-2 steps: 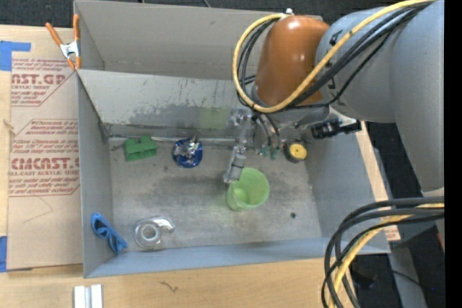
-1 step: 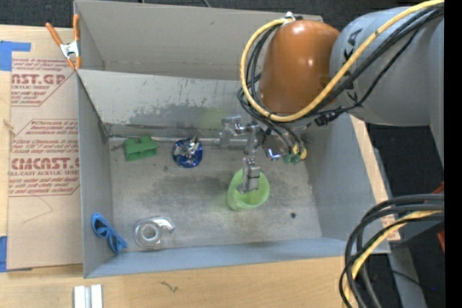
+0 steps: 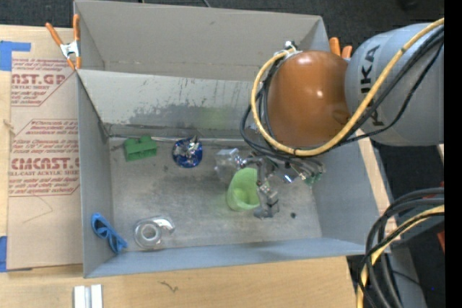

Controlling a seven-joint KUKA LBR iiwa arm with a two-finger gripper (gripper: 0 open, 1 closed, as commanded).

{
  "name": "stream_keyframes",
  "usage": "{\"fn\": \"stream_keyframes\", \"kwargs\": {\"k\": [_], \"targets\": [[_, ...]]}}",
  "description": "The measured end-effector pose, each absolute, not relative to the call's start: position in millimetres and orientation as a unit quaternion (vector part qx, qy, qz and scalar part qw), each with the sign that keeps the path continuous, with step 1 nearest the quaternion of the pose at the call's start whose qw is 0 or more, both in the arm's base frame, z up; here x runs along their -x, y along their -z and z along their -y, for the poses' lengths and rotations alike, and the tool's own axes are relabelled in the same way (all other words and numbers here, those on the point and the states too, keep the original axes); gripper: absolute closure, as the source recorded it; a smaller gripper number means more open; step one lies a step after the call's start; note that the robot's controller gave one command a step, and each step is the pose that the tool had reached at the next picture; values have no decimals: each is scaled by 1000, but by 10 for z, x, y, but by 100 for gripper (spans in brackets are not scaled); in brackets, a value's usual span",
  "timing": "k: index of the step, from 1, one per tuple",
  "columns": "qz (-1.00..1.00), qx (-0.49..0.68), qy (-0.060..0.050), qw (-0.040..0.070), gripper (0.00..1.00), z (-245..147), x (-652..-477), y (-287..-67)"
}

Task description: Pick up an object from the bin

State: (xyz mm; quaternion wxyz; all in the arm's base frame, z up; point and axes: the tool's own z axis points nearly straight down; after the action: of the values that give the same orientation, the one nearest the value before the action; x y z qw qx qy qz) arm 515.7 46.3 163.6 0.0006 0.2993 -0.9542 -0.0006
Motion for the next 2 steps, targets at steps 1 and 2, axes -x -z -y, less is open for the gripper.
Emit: {"fn": "stream_keyframes", "kwargs": {"k": [1, 2], "targets": [[913, -408, 1, 0, 0, -574, -5726, -936], [857, -515, 1, 0, 0, -469, -5439, -853]]}}
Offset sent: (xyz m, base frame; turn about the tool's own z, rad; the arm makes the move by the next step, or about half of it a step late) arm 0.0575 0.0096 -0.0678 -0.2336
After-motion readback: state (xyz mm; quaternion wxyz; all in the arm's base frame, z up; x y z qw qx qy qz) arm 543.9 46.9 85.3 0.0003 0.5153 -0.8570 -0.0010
